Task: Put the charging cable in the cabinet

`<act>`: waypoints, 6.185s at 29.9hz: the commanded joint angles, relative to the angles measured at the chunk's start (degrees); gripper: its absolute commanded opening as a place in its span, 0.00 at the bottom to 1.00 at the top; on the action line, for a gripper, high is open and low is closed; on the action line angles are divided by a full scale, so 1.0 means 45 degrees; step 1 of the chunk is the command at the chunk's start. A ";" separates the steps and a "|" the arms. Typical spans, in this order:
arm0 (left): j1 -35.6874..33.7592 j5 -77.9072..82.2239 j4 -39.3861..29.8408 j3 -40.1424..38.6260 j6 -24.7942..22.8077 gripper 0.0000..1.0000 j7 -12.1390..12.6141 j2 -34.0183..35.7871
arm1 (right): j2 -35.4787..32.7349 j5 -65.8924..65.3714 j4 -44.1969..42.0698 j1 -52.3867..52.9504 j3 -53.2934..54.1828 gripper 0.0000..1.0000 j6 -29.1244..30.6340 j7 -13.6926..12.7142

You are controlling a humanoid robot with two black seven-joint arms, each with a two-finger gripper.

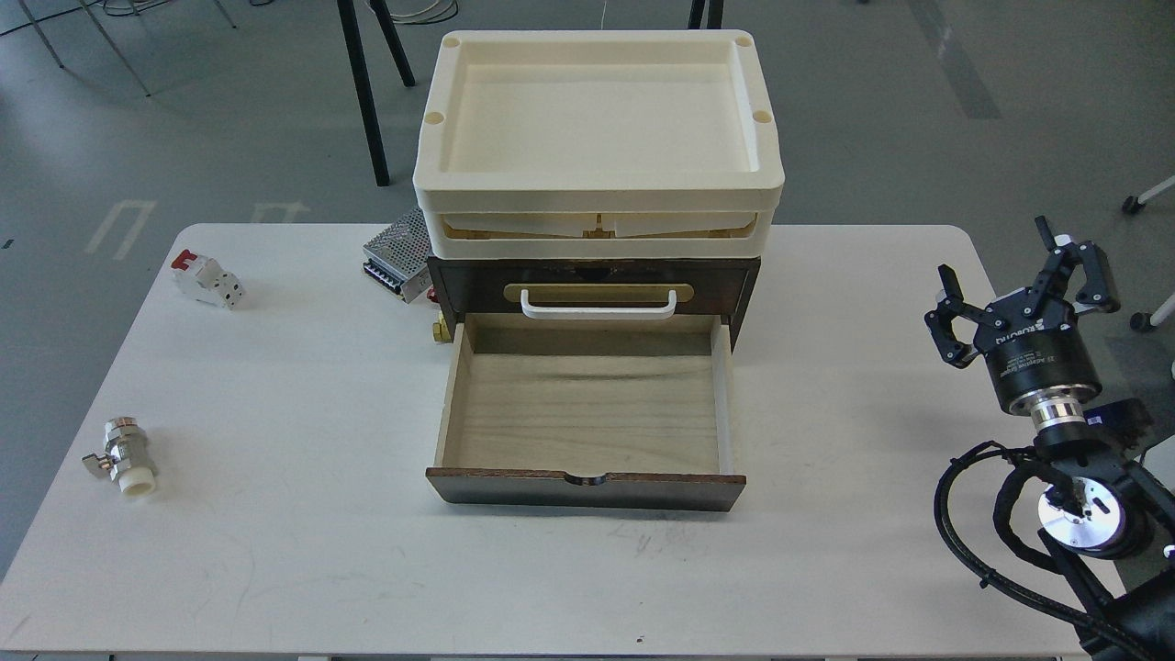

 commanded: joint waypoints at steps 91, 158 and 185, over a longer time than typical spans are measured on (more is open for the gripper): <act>0.8565 0.8748 -0.7684 0.0904 0.3112 0.03 0.0002 -0.5751 | -0.0008 0.0002 -0.0001 0.0001 -0.0008 1.00 0.0001 0.0000; 1.1143 -0.7396 -0.8154 -0.0658 0.4147 0.86 0.0002 -0.0771 | -0.0008 0.0002 -0.0001 0.0001 -0.0086 0.99 0.0001 0.0000; 1.1923 -1.1056 -0.1355 -0.3100 -0.0072 0.94 0.0002 -0.5088 | -0.0008 0.0021 0.0019 -0.0019 0.0011 1.00 -0.0038 0.0000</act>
